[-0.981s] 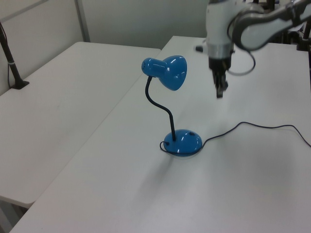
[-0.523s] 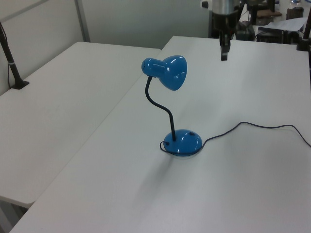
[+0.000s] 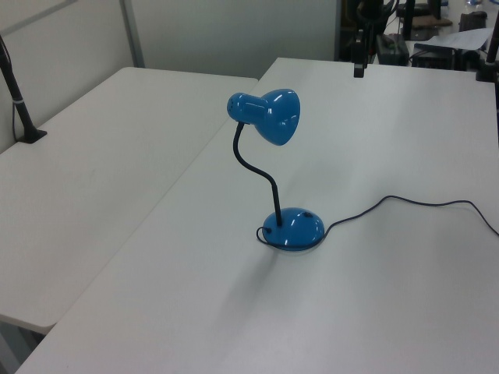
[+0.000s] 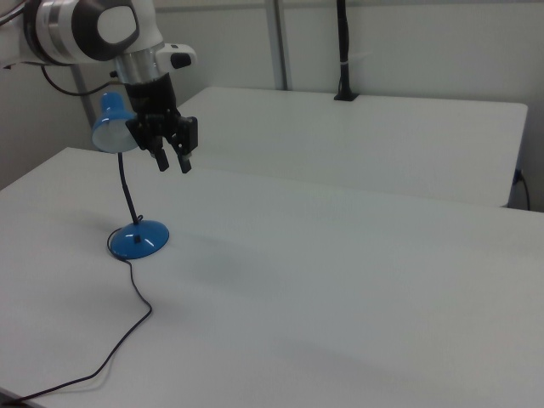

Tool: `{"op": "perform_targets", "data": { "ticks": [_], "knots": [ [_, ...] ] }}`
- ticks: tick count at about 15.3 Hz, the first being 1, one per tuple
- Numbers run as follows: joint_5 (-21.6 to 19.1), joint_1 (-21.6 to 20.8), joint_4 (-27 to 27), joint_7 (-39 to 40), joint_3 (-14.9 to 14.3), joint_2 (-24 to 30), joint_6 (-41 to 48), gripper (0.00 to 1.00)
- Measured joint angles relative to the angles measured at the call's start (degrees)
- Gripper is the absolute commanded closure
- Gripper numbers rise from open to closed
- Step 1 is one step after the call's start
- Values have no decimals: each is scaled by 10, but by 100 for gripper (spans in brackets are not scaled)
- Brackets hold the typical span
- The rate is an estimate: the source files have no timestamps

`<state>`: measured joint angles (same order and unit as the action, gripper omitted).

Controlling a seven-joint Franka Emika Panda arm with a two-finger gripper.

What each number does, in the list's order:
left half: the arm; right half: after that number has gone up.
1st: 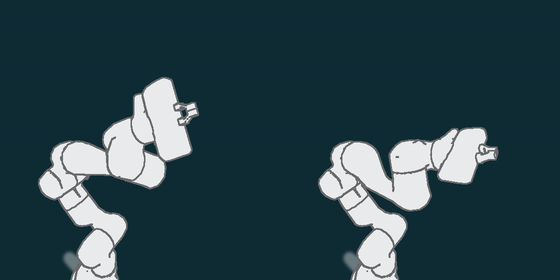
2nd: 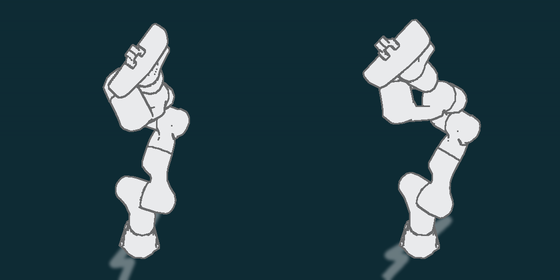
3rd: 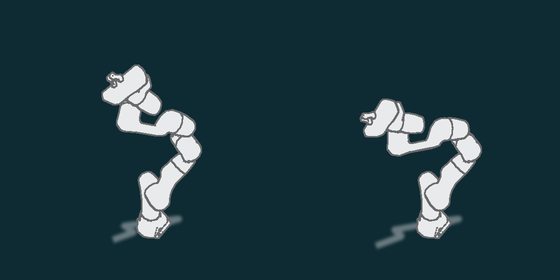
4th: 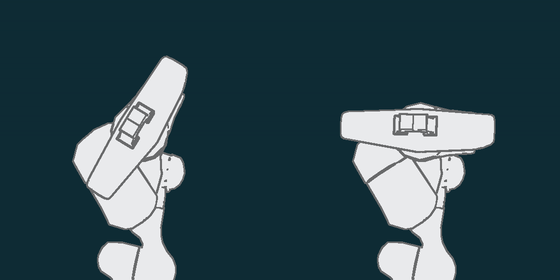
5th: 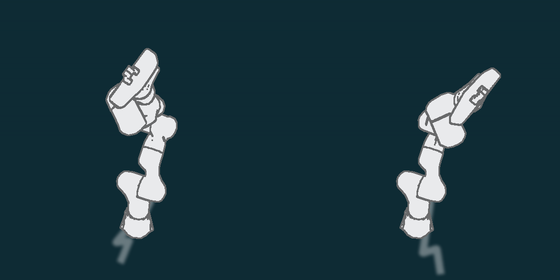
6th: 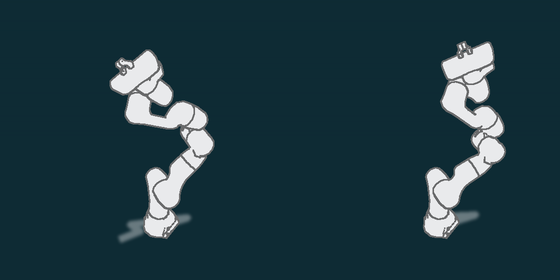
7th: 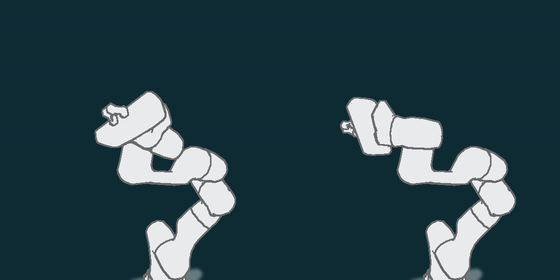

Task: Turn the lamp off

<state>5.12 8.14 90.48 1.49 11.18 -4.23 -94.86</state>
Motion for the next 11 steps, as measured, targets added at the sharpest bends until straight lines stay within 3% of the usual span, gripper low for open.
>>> {"op": "perform_targets", "data": {
  "ticks": [4, 8, 11],
  "knots": [
    [0, 2, -4, -62, -4, 5, 0, 0],
    [-1, -40, -4, -70, -63, 16, 0, 0],
    [-1, -61, -4, -73, -76, 16, 0, 0]
  ]
}}
